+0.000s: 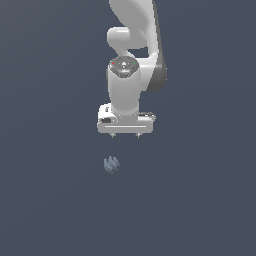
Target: Pick up the object and move it to a goal position.
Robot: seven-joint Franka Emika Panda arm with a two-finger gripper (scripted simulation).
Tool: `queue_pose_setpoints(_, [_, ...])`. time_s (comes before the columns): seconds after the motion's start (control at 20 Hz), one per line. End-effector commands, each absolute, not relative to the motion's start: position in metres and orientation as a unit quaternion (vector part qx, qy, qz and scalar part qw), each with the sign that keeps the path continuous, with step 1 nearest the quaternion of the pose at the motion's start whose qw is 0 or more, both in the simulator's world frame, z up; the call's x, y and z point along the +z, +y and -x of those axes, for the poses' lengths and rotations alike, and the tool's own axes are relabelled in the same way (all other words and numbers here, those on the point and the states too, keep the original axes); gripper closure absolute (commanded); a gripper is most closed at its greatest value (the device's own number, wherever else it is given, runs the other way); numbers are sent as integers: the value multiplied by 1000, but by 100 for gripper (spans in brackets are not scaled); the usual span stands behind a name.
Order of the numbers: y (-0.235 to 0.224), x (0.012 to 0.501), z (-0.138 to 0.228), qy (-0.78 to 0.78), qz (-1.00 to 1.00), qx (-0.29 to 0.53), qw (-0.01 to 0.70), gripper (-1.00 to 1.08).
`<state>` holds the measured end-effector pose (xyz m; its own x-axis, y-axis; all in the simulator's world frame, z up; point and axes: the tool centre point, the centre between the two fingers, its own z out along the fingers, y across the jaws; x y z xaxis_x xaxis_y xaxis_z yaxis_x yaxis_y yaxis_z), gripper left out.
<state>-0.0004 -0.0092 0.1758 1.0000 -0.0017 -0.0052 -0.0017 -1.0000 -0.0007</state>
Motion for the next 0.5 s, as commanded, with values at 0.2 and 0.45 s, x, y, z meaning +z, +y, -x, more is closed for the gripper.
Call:
queue_pose_setpoints(0.2, [-13,181,-1,-1,1000,1,-5,-92])
queue_pose_setpoints(0.45, [-19,191,-1,0,1000,-3,-15,-92])
